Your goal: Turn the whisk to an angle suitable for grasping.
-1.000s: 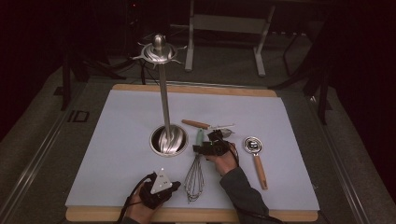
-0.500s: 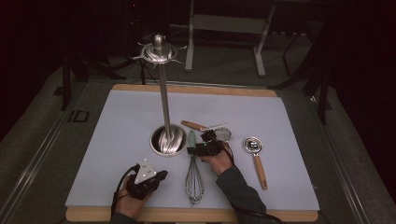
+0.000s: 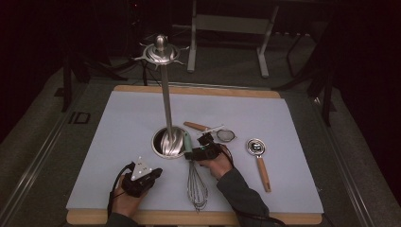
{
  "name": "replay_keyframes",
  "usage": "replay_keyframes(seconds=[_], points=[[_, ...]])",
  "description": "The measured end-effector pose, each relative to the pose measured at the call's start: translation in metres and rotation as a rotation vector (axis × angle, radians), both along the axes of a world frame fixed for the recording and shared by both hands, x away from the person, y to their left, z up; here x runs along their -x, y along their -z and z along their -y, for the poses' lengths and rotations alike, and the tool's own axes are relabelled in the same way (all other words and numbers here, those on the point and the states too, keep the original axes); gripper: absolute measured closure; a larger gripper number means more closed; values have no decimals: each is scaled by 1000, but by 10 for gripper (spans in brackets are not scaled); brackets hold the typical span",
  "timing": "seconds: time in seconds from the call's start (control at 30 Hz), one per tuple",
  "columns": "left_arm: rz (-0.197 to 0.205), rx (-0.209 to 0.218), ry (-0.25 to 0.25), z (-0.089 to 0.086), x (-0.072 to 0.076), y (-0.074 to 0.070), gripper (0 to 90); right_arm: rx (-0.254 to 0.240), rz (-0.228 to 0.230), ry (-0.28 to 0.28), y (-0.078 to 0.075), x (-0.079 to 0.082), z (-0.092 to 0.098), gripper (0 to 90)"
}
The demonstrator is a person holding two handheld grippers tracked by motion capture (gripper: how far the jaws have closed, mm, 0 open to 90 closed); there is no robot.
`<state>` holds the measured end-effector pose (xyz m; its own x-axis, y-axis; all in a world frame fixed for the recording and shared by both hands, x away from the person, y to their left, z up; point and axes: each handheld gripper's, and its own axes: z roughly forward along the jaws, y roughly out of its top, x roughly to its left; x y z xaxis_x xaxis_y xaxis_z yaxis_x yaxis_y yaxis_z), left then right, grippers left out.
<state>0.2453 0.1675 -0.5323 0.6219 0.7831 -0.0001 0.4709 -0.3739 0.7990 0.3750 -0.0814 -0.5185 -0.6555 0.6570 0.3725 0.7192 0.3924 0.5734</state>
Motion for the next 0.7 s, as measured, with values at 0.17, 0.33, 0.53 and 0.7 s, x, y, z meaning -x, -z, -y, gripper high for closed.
replay_keyframes(seconds=[0.17, 0.33, 0.53, 0.7], points=[[1, -3, -19, -4, -2, 1, 878, 9, -34, -59, 1, 3, -11, 554], [2, 6, -41, -11, -7, 0, 876, 15, -59, -64, 3, 5, -19, 575], [3, 14, -82, -21, -14, 0, 875, 18, -63, -37, 0, 4, -20, 615], [4, 8, -110, -28, -18, 2, 874, 56, -47, -9, -5, 2, -15, 670]])
